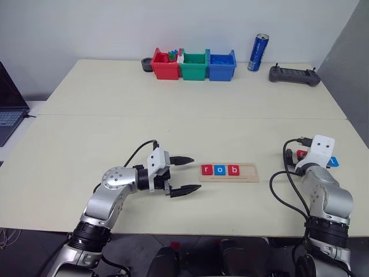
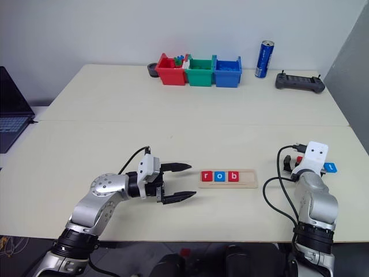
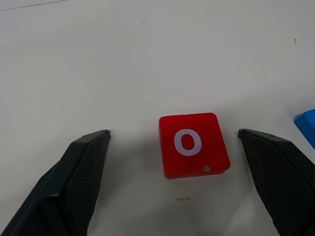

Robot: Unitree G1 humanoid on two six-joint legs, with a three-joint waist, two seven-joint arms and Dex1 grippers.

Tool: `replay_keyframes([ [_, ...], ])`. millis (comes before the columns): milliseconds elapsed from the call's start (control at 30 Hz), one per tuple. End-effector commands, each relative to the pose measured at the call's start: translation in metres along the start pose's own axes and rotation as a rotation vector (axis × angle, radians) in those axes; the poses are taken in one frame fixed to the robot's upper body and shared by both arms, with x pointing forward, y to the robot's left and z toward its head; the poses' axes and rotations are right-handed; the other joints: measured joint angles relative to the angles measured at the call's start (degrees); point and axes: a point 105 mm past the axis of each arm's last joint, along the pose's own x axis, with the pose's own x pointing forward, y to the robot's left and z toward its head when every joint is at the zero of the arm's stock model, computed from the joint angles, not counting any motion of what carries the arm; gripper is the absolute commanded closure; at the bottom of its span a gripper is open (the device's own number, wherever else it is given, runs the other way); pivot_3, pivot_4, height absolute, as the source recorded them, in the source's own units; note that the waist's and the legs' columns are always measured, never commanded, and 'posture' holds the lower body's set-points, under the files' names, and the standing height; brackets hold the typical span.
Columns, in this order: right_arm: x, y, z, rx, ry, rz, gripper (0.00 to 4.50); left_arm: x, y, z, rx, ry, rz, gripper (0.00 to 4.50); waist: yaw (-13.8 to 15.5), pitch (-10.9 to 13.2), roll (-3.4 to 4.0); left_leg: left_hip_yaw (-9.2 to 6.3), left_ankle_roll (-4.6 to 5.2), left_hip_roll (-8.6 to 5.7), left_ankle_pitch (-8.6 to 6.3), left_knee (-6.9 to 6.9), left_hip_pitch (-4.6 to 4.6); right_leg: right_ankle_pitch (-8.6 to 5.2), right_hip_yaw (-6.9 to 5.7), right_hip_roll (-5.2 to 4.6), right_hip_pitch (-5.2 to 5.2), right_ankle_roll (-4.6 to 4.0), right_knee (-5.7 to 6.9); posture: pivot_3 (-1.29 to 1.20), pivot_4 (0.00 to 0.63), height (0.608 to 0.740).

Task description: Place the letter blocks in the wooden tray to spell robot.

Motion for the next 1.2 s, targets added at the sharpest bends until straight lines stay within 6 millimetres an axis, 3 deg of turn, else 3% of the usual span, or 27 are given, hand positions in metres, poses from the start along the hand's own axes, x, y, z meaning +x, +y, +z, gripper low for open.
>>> replay_keyframes([
  [33, -0.001, -0.011, -0.005, 0.027, 0.020, -0.047, 0.64, 0.002, 0.000, 0.011, 0.045, -0.024, -0.008, 0.00, 0.02, 0.00, 0.00, 0.00, 0.00, 0.00, 0.00, 0.00, 0.00, 0.00, -0.01, 0.00, 0.00, 0.00, 0.00, 0.00, 0.150, 0.740],
  [267, -0.002, -0.009, -0.007, 0.017, 0.018, -0.028, 3.03, 0.001, 0.000, 0.012, 0.043, -0.023, -0.010, 0.00, 0.13, 0.00, 0.00, -0.01, 0.00, -0.01, 0.00, -0.05, -0.01, -0.01, -0.04, -0.02, 0.01, -0.01, -0.06, 0.00, 0.150, 0.740],
  [300, -0.003, -0.009, -0.006, 0.004, 0.017, -0.021, 3.05, 0.001, 0.000, 0.012, 0.042, -0.022, -0.011, 0.00, 0.14, 0.00, 0.00, -0.02, 0.00, 0.00, 0.00, -0.06, -0.01, -0.01, -0.04, -0.02, 0.01, -0.02, -0.05, 0.00, 0.150, 0.740],
  [433, -0.013, 0.004, 0.000, -0.082, 0.025, 0.088, 3.05, 0.001, 0.000, 0.012, 0.042, -0.022, -0.012, 0.00, 0.16, 0.00, 0.00, -0.03, 0.00, -0.01, 0.00, -0.08, -0.01, -0.05, -0.06, -0.03, 0.01, -0.02, -0.06, 0.00, 0.150, 0.740],
  [567, -0.043, 0.025, 0.006, -0.190, 0.047, 0.291, 3.05, 0.002, 0.000, 0.012, 0.043, -0.022, -0.015, 0.00, -0.01, 0.01, 0.01, -0.04, 0.00, 0.00, 0.00, -0.13, -0.01, -0.12, -0.07, -0.03, -0.03, -0.06, -0.04, 0.00, 0.150, 0.740],
  [667, -0.068, 0.031, -0.005, -0.216, 0.117, 0.370, 3.05, 0.002, 0.000, 0.012, 0.043, -0.023, -0.014, 0.00, -0.02, 0.01, 0.01, -0.11, 0.00, 0.01, 0.00, -0.15, -0.02, -0.20, -0.13, -0.03, -0.04, -0.10, 0.00, 0.00, 0.150, 0.740],
  [800, -0.090, 0.035, -0.033, -0.175, 0.235, 0.358, 3.05, 0.002, 0.000, 0.012, 0.041, -0.025, -0.012, 0.00, -0.01, 0.00, 0.01, -0.14, 0.00, 0.03, 0.00, -0.16, -0.02, -0.22, -0.16, -0.01, -0.04, -0.10, 0.01, 0.00, 0.150, 0.740],
  [900, -0.103, 0.044, -0.051, -0.168, 0.289, 0.363, 3.05, 0.002, -0.002, 0.012, 0.039, -0.026, -0.012, 0.00, 0.01, -0.03, -0.04, -0.17, -0.01, 0.03, 0.00, -0.16, -0.02, -0.26, -0.18, -0.02, -0.04, -0.04, 0.00, 0.00, 0.150, 0.740],
  [1033, -0.108, 0.051, -0.060, -0.148, 0.329, 0.390, 3.05, 0.001, -0.001, 0.011, 0.038, -0.022, -0.012, 0.00, -0.04, -0.09, -0.15, -0.17, -0.01, 0.06, 0.00, -0.16, -0.01, -0.28, -0.19, -0.01, -0.03, -0.03, 0.00, 0.00, 0.150, 0.740],
  [1200, -0.102, 0.038, -0.044, -0.194, 0.279, 0.407, 1.33, 0.003, 0.000, 0.011, 0.040, -0.023, -0.016, 0.00, -0.03, -0.10, -0.17, -0.16, -0.01, 0.05, 0.00, -0.15, 0.00, -0.31, -0.19, -0.01, -0.01, 0.00, -0.03, 0.00, 0.150, 0.740],
])
